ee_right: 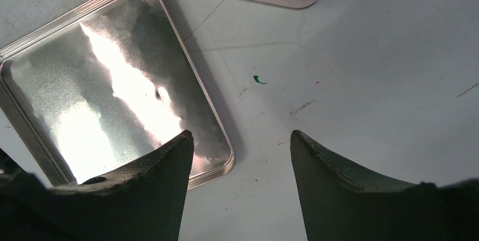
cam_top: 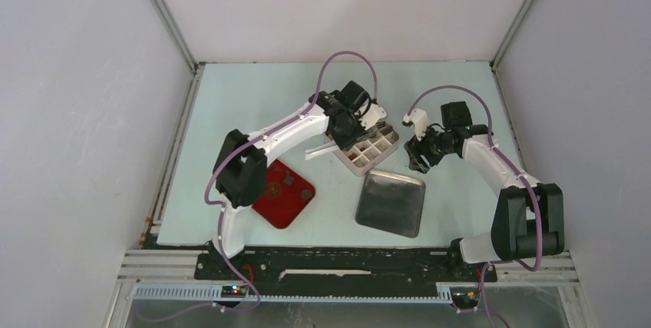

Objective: Pack the chocolate

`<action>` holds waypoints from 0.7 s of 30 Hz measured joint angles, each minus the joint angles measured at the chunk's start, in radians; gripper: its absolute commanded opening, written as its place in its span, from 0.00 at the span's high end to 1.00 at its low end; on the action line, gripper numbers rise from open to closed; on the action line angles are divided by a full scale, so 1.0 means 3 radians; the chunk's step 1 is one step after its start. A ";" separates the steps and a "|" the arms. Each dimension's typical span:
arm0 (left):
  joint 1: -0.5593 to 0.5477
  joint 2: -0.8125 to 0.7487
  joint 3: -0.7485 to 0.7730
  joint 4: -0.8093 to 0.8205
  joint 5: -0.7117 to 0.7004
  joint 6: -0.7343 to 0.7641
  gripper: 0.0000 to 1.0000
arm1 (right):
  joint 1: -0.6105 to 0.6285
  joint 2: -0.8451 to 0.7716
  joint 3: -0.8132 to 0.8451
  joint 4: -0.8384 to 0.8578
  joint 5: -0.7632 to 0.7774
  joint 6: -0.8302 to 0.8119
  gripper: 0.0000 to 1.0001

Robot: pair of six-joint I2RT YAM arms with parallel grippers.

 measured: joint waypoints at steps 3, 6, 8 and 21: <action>0.0000 0.0003 0.0018 -0.0023 -0.0038 -0.0001 0.60 | 0.0000 0.0000 0.0000 0.0000 -0.0003 -0.0001 0.34; 0.0000 0.0001 0.0060 -0.0025 -0.0065 -0.0001 0.60 | -0.0003 0.0000 0.0000 -0.0001 -0.0014 -0.0003 0.34; 0.0000 0.0001 0.0080 -0.0018 -0.0098 -0.0001 0.60 | -0.0004 0.0000 0.0000 -0.0001 -0.0020 -0.0003 0.34; 0.0010 -0.0423 -0.0159 -0.0092 -0.0448 0.0125 0.59 | -0.0003 0.0000 0.0000 -0.0020 -0.0027 -0.0010 0.34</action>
